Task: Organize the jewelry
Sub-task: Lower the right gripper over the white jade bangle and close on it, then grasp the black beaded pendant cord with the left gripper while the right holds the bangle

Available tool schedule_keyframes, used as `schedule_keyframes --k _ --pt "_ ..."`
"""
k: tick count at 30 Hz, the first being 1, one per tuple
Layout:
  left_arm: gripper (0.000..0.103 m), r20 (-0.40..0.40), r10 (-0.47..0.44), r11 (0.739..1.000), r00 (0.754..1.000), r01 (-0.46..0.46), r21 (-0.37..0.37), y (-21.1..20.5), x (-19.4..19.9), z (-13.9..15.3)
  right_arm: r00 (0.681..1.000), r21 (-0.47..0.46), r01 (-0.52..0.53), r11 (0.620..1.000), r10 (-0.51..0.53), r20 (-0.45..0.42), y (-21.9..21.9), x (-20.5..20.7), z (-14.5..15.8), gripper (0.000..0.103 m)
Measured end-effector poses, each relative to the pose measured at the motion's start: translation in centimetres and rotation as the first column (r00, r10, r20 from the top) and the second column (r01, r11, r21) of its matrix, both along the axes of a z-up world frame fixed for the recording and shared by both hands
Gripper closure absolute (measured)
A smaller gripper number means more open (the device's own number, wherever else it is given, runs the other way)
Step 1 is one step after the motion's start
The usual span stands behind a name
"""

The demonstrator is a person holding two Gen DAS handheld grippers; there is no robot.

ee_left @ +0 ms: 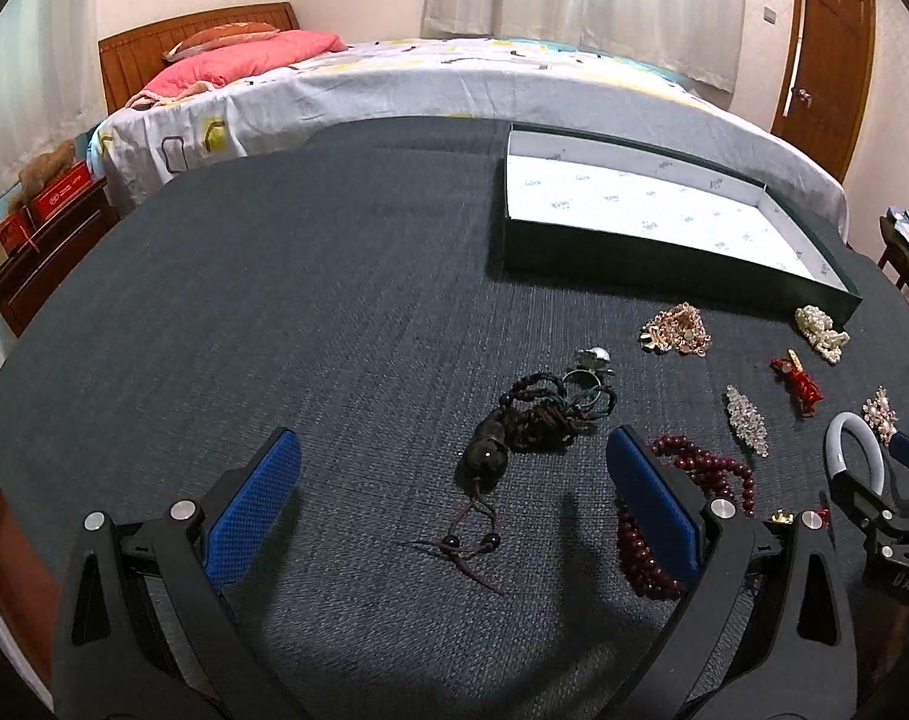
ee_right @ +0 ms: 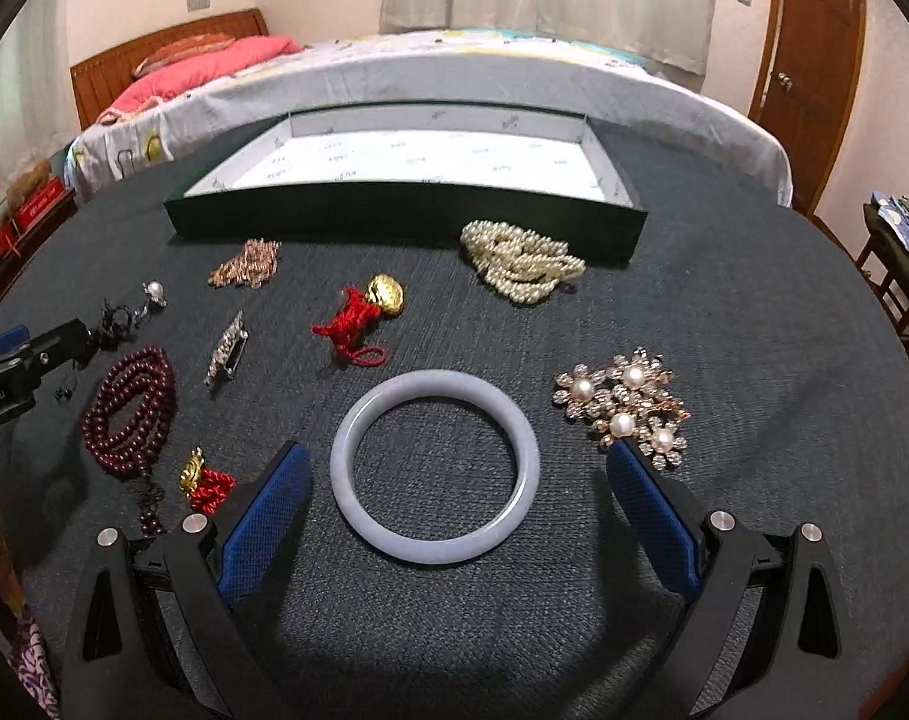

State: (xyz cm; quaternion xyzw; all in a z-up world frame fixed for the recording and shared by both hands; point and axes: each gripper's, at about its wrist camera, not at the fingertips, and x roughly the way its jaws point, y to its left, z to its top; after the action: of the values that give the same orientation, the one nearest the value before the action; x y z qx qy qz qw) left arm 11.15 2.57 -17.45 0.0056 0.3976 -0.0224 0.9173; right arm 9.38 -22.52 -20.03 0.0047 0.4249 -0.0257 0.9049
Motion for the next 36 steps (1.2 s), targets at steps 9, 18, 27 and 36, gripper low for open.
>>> schedule_keyframes --k 9,18,27,36 --pt "0.004 -0.031 -0.004 1.0 1.0 0.004 -0.013 -0.2 0.5 -0.5 0.999 0.013 -0.035 0.999 0.035 0.014 0.3 -0.2 0.2 0.034" --pt "0.004 -0.058 -0.023 0.999 0.998 0.021 -0.04 -0.4 1.6 -0.5 0.999 0.028 -0.043 0.999 0.043 0.014 0.0 -0.1 0.3 0.034" --pt "0.029 -0.116 -0.036 0.999 0.993 0.037 0.005 -0.3 1.8 -1.4 0.999 0.042 -0.046 0.998 0.045 0.02 -0.2 -0.1 0.3 0.034" --pt "0.057 -0.086 -0.068 0.998 0.994 0.068 0.007 -0.3 1.8 -1.3 0.999 0.044 -0.046 0.998 0.045 0.02 -0.4 -0.1 0.3 0.034"
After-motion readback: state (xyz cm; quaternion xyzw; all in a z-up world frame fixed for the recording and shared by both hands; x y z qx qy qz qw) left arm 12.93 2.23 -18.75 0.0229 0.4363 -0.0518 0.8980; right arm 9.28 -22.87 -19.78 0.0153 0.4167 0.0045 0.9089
